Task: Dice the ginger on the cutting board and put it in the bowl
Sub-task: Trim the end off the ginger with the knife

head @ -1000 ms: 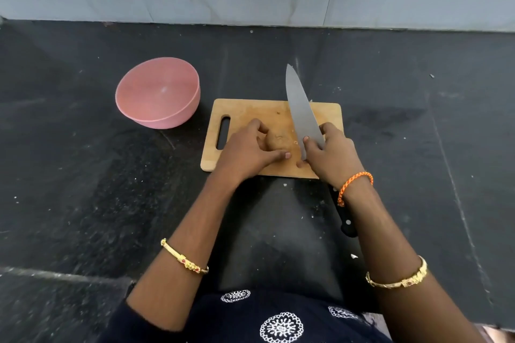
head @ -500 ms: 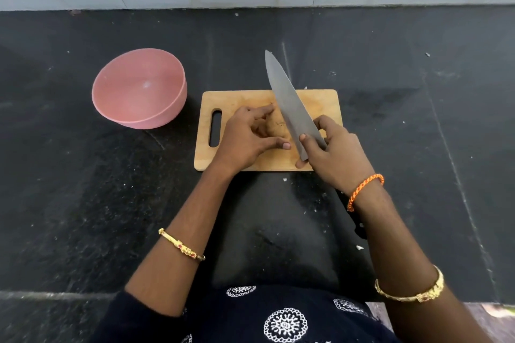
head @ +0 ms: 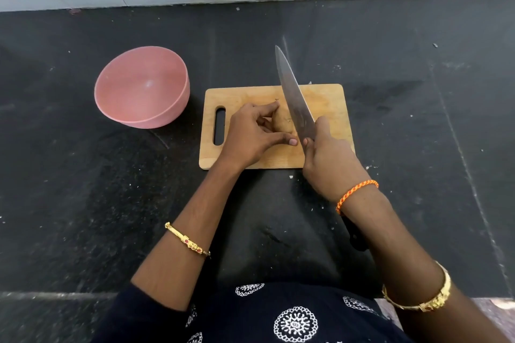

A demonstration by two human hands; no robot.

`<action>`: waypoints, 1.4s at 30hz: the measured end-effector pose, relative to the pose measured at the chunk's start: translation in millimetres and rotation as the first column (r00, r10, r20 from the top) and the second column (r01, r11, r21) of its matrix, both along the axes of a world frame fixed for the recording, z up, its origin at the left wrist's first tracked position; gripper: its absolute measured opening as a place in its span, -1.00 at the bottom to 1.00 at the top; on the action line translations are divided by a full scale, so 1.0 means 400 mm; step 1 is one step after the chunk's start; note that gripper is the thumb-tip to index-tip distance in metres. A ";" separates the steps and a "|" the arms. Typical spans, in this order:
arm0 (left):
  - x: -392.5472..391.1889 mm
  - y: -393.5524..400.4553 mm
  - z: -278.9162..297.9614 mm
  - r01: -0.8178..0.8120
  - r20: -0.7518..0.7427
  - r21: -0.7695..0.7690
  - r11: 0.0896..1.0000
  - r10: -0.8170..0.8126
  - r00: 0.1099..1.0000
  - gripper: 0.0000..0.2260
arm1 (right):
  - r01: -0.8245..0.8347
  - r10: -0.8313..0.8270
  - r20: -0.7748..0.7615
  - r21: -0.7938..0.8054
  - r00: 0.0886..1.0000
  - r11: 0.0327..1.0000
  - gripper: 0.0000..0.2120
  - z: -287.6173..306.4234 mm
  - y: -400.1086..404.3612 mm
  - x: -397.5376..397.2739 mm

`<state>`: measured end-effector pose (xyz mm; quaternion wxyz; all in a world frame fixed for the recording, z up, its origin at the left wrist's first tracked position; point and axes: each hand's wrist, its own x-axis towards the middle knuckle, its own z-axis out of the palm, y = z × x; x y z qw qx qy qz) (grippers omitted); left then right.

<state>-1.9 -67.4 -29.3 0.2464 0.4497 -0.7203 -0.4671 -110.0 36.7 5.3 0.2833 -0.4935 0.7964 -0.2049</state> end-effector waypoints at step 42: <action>0.011 -0.023 -0.011 0.007 0.017 -0.071 0.997 -0.005 1.000 -0.43 | 0.022 -0.010 -0.052 0.239 0.999 0.971 -0.73 0.032 -0.011 0.036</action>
